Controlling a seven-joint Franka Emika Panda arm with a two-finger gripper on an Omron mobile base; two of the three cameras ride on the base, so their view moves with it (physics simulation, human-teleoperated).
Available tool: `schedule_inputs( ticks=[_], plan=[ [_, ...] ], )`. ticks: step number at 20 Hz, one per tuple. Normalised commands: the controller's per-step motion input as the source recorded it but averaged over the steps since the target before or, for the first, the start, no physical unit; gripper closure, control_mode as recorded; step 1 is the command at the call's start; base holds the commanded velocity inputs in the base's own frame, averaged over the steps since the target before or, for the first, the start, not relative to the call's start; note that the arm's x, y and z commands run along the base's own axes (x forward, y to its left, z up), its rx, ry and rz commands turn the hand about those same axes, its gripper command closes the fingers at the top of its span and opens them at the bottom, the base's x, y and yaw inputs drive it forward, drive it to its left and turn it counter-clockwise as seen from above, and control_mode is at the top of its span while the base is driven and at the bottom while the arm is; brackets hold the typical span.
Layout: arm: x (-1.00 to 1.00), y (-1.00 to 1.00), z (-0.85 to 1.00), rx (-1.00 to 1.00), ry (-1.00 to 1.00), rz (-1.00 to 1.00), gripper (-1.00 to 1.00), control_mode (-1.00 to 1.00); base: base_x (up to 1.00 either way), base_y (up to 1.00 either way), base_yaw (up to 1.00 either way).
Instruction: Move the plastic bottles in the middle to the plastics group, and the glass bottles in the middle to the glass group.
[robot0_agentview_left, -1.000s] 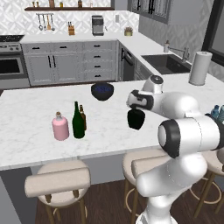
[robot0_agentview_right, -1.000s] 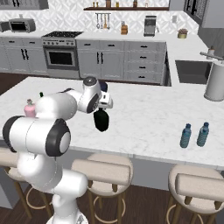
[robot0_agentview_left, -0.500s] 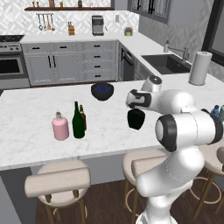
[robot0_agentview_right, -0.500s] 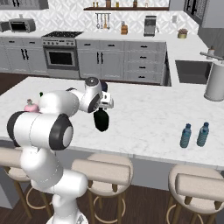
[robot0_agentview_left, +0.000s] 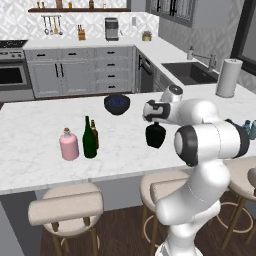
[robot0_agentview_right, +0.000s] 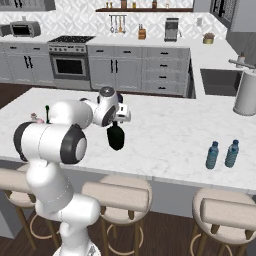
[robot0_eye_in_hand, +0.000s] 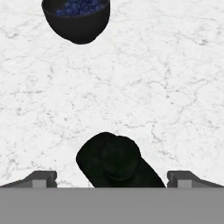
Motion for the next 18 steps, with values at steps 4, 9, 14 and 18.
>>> schedule_inputs(
  ticks=[4, 9, 14, 18],
  plan=[
    [0.04, 0.0, -0.03, 0.0, 0.0, 0.0, -1.0, -1.0, 0.0, 0.0, 0.0],
    [0.0, 0.0, -0.2, 0.0, 0.0, 0.01, -1.0, -1.0, 0.0, 0.0, 0.0],
    [0.01, 0.0, -0.19, 0.0, 0.0, 0.01, -1.0, -1.0, 0.0, 0.0, 0.0],
    [0.01, 0.0, -0.06, 0.0, 0.0, 0.0, -1.0, -1.0, 0.0, 0.0, 0.0]
  ],
)
